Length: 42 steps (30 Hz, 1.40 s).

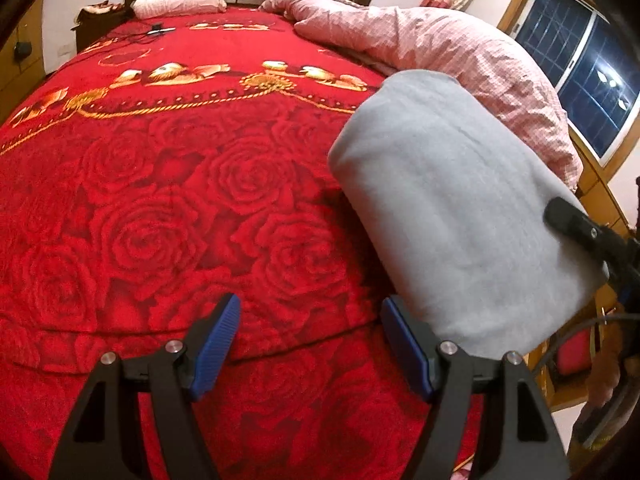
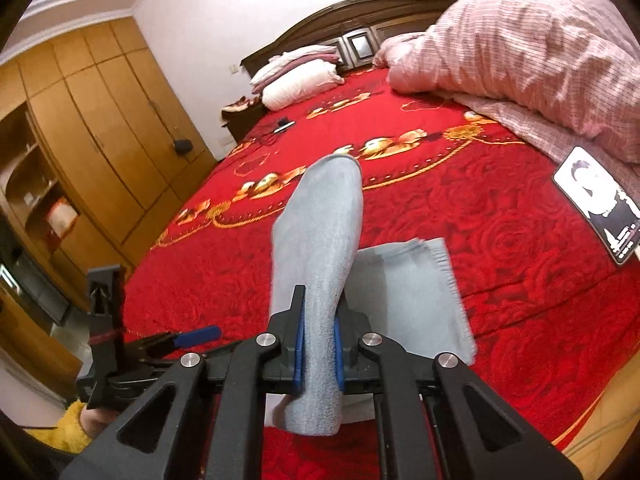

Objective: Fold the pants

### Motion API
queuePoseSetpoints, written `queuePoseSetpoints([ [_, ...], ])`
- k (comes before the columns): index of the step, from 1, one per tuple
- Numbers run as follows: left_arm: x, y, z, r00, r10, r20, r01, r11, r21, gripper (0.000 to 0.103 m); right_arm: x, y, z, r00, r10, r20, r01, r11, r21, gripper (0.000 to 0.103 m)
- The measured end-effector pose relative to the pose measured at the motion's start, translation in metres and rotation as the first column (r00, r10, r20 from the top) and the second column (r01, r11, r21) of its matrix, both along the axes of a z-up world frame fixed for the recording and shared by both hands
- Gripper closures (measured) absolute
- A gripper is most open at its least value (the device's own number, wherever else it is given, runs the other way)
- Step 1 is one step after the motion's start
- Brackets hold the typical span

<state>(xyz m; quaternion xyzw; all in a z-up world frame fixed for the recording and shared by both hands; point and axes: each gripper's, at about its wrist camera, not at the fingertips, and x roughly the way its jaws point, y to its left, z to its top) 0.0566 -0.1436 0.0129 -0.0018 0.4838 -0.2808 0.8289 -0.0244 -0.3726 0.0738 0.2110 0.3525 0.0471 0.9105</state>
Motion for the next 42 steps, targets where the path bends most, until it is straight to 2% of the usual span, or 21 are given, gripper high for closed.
queuePoseSetpoints([
  [5, 0.001, -0.018, 0.003, 0.998, -0.055, 0.006, 0.055, 0.999, 0.001, 0.027, 0.005, -0.029, -0.017, 0.998, -0.037, -0.049, 0.036, 0.999, -0.012, 0.091],
  [9, 0.003, -0.038, 0.004, 0.995, -0.096, 0.002, 0.096, 0.995, -0.002, 0.027, 0.015, -0.042, -0.048, 0.992, -0.040, -0.119, 0.039, 0.999, -0.003, 0.091],
  [13, 0.007, -0.057, 0.000, 0.991, -0.133, -0.013, 0.133, 0.991, 0.001, 0.027, 0.024, -0.042, -0.071, 0.986, -0.041, -0.160, 0.032, 0.998, -0.058, 0.091],
  [18, 0.011, -0.072, -0.011, 0.987, -0.145, -0.068, 0.143, 0.989, -0.028, 0.027, 0.018, -0.047, -0.078, 0.988, -0.075, -0.138, 0.065, 0.995, -0.076, 0.091],
  [24, 0.008, -0.082, -0.010, 0.983, -0.179, -0.050, 0.177, 0.984, -0.034, 0.026, -0.005, -0.041, -0.072, 0.984, -0.157, -0.080, 0.144, 0.979, -0.143, 0.091],
  [26, 0.009, -0.087, -0.013, 0.982, -0.180, -0.054, 0.179, 0.984, -0.026, 0.025, -0.004, -0.042, -0.079, 0.983, -0.155, -0.097, 0.140, 0.979, -0.146, 0.090],
  [28, 0.012, -0.091, -0.017, 0.982, -0.175, -0.067, 0.174, 0.985, -0.023, 0.024, -0.002, -0.048, -0.086, 0.979, -0.170, -0.112, 0.154, 0.978, -0.140, 0.082],
  [30, 0.015, -0.093, -0.020, 0.983, -0.166, -0.080, 0.164, 0.986, -0.033, 0.022, -0.002, -0.055, -0.089, 0.975, -0.182, -0.125, 0.164, 0.976, -0.143, 0.063],
  [32, 0.017, -0.094, -0.023, 0.983, -0.165, -0.086, 0.162, 0.986, -0.040, 0.022, -0.004, -0.060, -0.089, 0.974, -0.176, -0.141, 0.156, 0.978, -0.140, 0.055],
  [36, 0.016, -0.094, -0.024, 0.983, -0.169, -0.072, 0.166, 0.985, -0.039, 0.022, -0.010, -0.066, -0.082, 0.972, -0.152, -0.178, 0.135, 0.985, -0.108, 0.054],
  [40, 0.016, -0.096, -0.023, 0.983, -0.175, -0.057, 0.173, 0.984, -0.032, 0.022, -0.014, -0.068, -0.059, 0.982, -0.137, -0.131, 0.128, 0.989, -0.072, 0.052],
  [42, 0.015, -0.097, -0.023, 0.983, -0.178, -0.050, 0.177, 0.984, -0.030, 0.022, -0.009, -0.068, -0.053, 0.987, -0.113, -0.112, 0.107, 0.993, -0.055, 0.041],
])
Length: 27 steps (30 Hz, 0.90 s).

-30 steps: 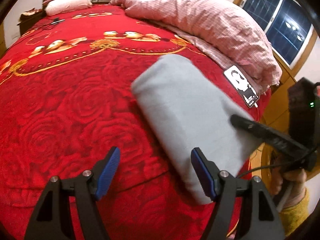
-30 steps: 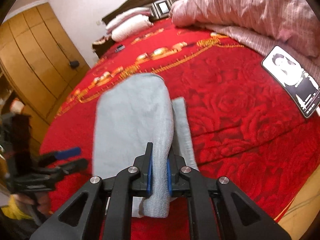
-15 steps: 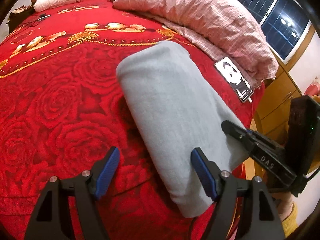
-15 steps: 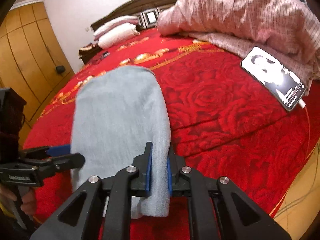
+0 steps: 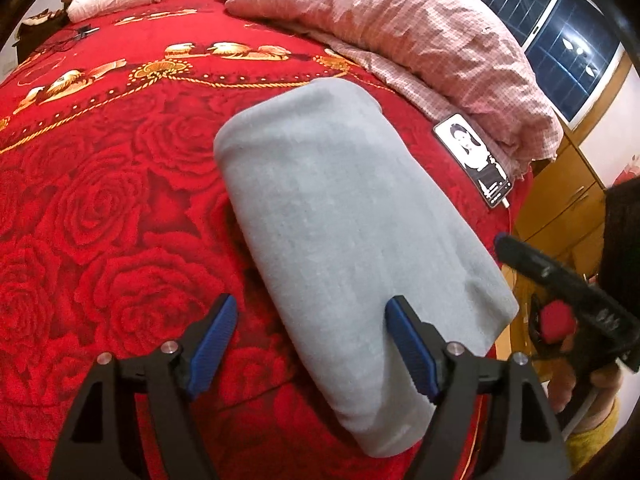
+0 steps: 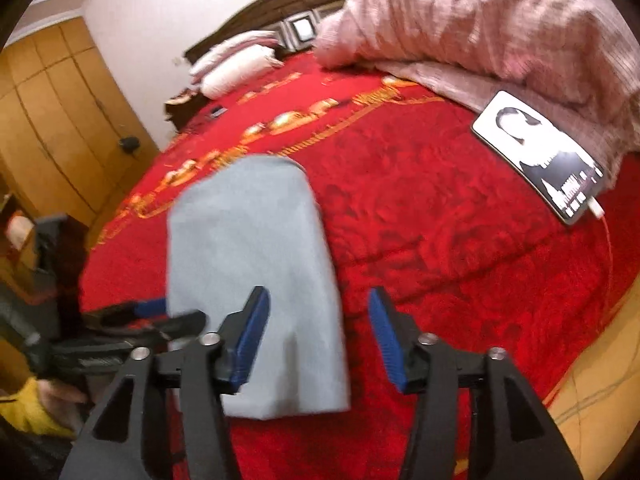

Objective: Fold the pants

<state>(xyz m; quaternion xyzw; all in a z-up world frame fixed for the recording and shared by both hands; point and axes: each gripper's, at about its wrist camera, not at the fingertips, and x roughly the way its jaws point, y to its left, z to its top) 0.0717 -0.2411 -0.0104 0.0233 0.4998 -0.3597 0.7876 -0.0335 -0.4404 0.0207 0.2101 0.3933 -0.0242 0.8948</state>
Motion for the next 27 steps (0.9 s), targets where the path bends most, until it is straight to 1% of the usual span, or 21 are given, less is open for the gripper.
queuePoseSetpoints([
  [2, 0.000, 0.000, 0.000, 1.000, -0.004, 0.008, 0.004, 1.000, 0.003, 0.022, 0.009, 0.002, 0.000, 1.000, 0.021, 0.009, -0.021, 1.000, -0.002, 0.037],
  [5, 0.000, -0.001, -0.001, 1.000, -0.008, 0.012, 0.008, 1.000, 0.007, 0.022, 0.026, 0.005, -0.015, 0.998, 0.048, -0.046, -0.049, 0.999, -0.018, 0.037],
  [6, 0.000, -0.001, -0.002, 1.000, -0.007, 0.011, 0.007, 1.000, 0.006, 0.022, 0.029, 0.005, -0.022, 0.997, 0.054, -0.062, -0.054, 0.999, -0.003, 0.037],
  [9, 0.002, 0.000, -0.005, 1.000, 0.000, 0.001, 0.000, 1.000, 0.005, 0.022, 0.036, 0.001, -0.044, 0.993, 0.071, -0.099, -0.062, 0.994, 0.094, 0.037],
  [11, 0.002, 0.001, -0.006, 1.000, 0.004, -0.001, -0.004, 1.000, -0.001, 0.021, 0.036, -0.005, -0.052, 0.993, 0.068, -0.095, -0.051, 0.985, 0.165, 0.036],
  [15, 0.001, 0.000, -0.007, 1.000, 0.004, 0.005, -0.004, 1.000, -0.001, 0.019, 0.036, -0.013, -0.063, 0.992, 0.087, -0.089, -0.064, 0.969, 0.237, 0.033],
  [21, 0.003, -0.003, -0.009, 1.000, 0.008, 0.001, -0.008, 1.000, -0.006, 0.017, 0.036, -0.017, -0.074, 0.991, 0.115, -0.065, -0.092, 0.956, 0.279, 0.028],
  [23, 0.003, -0.004, -0.009, 1.000, 0.007, 0.002, -0.007, 1.000, -0.006, 0.017, 0.036, -0.017, -0.074, 0.991, 0.120, -0.061, -0.098, 0.955, 0.279, 0.028],
  [25, 0.004, -0.004, -0.009, 1.000, 0.006, 0.003, -0.006, 1.000, -0.008, 0.017, 0.036, -0.015, -0.073, 0.990, 0.132, -0.053, -0.112, 0.955, 0.275, 0.030],
  [27, 0.003, -0.004, -0.008, 1.000, 0.002, 0.003, -0.002, 1.000, -0.011, 0.018, 0.034, -0.008, -0.072, 0.988, 0.153, -0.031, -0.138, 0.949, 0.283, 0.034],
])
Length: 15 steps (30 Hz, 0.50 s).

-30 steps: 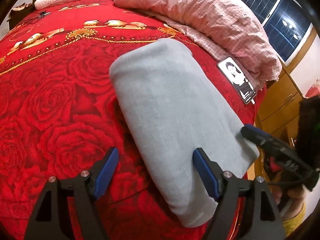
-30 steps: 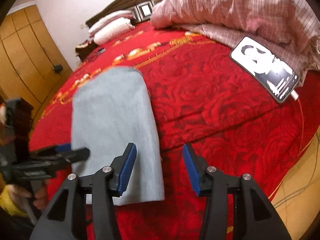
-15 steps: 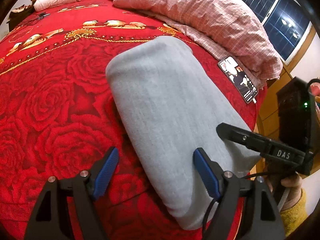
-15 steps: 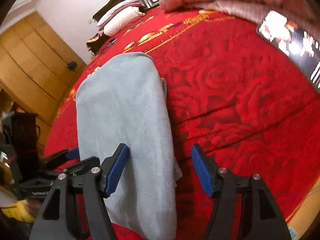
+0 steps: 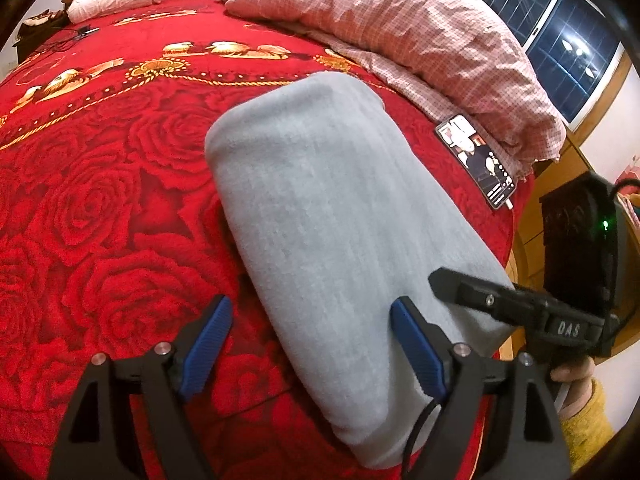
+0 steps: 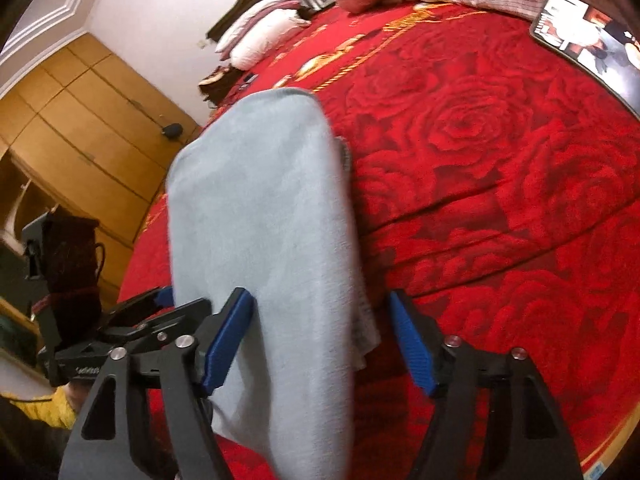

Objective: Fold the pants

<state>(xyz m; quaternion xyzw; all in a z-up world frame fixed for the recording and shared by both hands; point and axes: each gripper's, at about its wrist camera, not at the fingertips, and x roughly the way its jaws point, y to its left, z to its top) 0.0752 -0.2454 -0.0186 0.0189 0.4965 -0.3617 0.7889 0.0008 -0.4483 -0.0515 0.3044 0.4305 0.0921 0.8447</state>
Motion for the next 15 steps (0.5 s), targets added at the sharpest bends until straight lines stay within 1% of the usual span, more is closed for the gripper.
queuePoseSetpoints([
  [1, 0.000, 0.000, 0.000, 1.000, -0.002, -0.001, 0.002, 1.000, -0.001, 0.019, 0.000, 0.004, 0.000, 1.000, 0.011, 0.008, -0.011, 1.000, -0.005, 0.035],
  [3, 0.000, -0.001, 0.001, 1.000, -0.015, -0.005, 0.015, 1.000, -0.012, 0.027, 0.001, 0.006, 0.001, 1.000, 0.009, 0.017, -0.009, 1.000, -0.019, 0.036],
  [4, -0.001, -0.003, 0.002, 1.000, -0.026, -0.007, 0.026, 0.999, -0.020, 0.030, 0.001, 0.005, 0.001, 1.000, 0.002, 0.017, -0.002, 1.000, -0.011, 0.038],
  [5, -0.002, -0.004, 0.003, 0.999, -0.036, -0.005, 0.036, 0.999, -0.026, 0.035, 0.000, 0.003, 0.001, 1.000, -0.005, 0.018, 0.005, 1.000, -0.006, 0.042],
  [6, -0.003, -0.006, 0.005, 0.999, -0.049, -0.001, 0.049, 0.998, -0.028, 0.039, 0.000, 0.003, 0.002, 1.000, -0.012, 0.020, 0.012, 1.000, -0.003, 0.047],
  [7, -0.004, -0.007, 0.006, 0.999, -0.053, 0.007, 0.053, 0.998, -0.024, 0.039, -0.003, 0.002, 0.003, 1.000, -0.019, 0.022, 0.019, 1.000, -0.004, 0.049],
  [9, -0.006, -0.009, 0.008, 0.998, -0.057, 0.016, 0.058, 0.998, -0.017, 0.041, -0.007, 0.000, 0.007, 0.999, -0.034, 0.027, 0.034, 0.999, -0.016, 0.057],
  [11, -0.006, -0.009, 0.009, 0.998, -0.057, 0.015, 0.058, 0.998, -0.018, 0.042, -0.010, 0.003, 0.014, 0.998, -0.044, 0.037, 0.046, 0.998, -0.049, 0.062],
  [13, -0.006, -0.008, 0.010, 0.998, -0.057, 0.012, 0.057, 0.998, -0.021, 0.044, -0.010, 0.009, 0.020, 0.998, -0.045, 0.046, 0.049, 0.995, -0.090, 0.063],
  [15, -0.006, -0.008, 0.011, 0.998, -0.058, 0.015, 0.058, 0.998, -0.024, 0.052, -0.009, 0.012, 0.024, 0.998, -0.046, 0.052, 0.052, 0.992, -0.113, 0.066],
])
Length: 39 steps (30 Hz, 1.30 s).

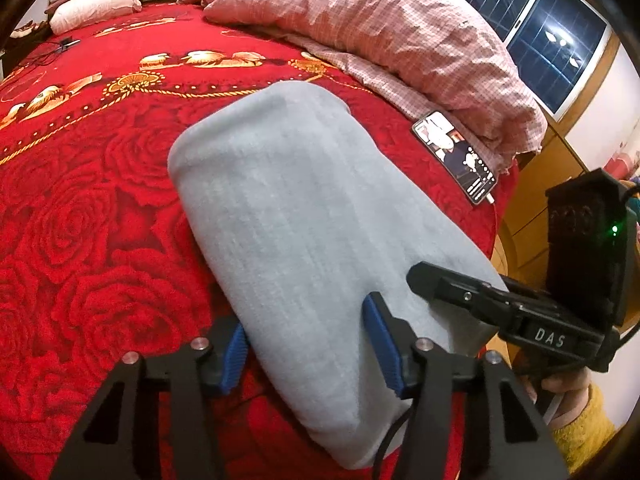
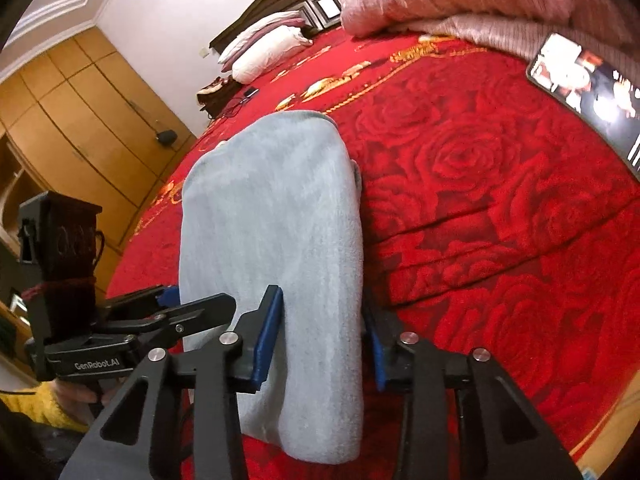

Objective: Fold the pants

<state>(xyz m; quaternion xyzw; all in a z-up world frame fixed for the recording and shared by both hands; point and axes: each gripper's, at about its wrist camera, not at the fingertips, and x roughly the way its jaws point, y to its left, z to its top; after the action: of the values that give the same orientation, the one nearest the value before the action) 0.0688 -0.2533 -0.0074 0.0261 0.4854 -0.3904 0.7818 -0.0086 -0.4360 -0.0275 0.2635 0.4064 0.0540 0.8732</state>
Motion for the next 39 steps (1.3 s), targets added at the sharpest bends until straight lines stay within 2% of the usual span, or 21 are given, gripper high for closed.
queuePoseSetpoints([
  [5, -0.002, 0.004, 0.009, 1.000, -0.006, 0.021, 0.007, 1.000, -0.019, 0.067, -0.011, 0.002, 0.011, 1.000, -0.021, 0.020, 0.021, 1.000, 0.006, 0.069],
  [9, -0.002, 0.010, 0.018, 0.999, -0.001, 0.035, 0.003, 0.999, -0.042, 0.070, -0.016, 0.007, 0.025, 0.999, -0.020, 0.046, 0.020, 1.000, -0.009, 0.070],
  [16, 0.001, 0.034, 0.038, 0.997, 0.041, 0.065, -0.035, 0.995, -0.092, 0.070, -0.010, 0.022, 0.045, 0.995, -0.016, 0.099, 0.016, 1.000, 0.000, 0.070],
  [29, 0.011, 0.092, 0.062, 0.989, 0.136, 0.053, -0.125, 0.977, -0.171, 0.070, 0.006, 0.066, 0.070, 0.988, 0.020, 0.156, -0.021, 1.000, 0.006, 0.070],
  [39, 0.018, 0.144, 0.081, 0.968, 0.233, 0.089, -0.212, 0.956, -0.201, 0.071, 0.026, 0.107, 0.085, 0.979, 0.032, 0.199, -0.038, 0.999, 0.029, 0.070],
])
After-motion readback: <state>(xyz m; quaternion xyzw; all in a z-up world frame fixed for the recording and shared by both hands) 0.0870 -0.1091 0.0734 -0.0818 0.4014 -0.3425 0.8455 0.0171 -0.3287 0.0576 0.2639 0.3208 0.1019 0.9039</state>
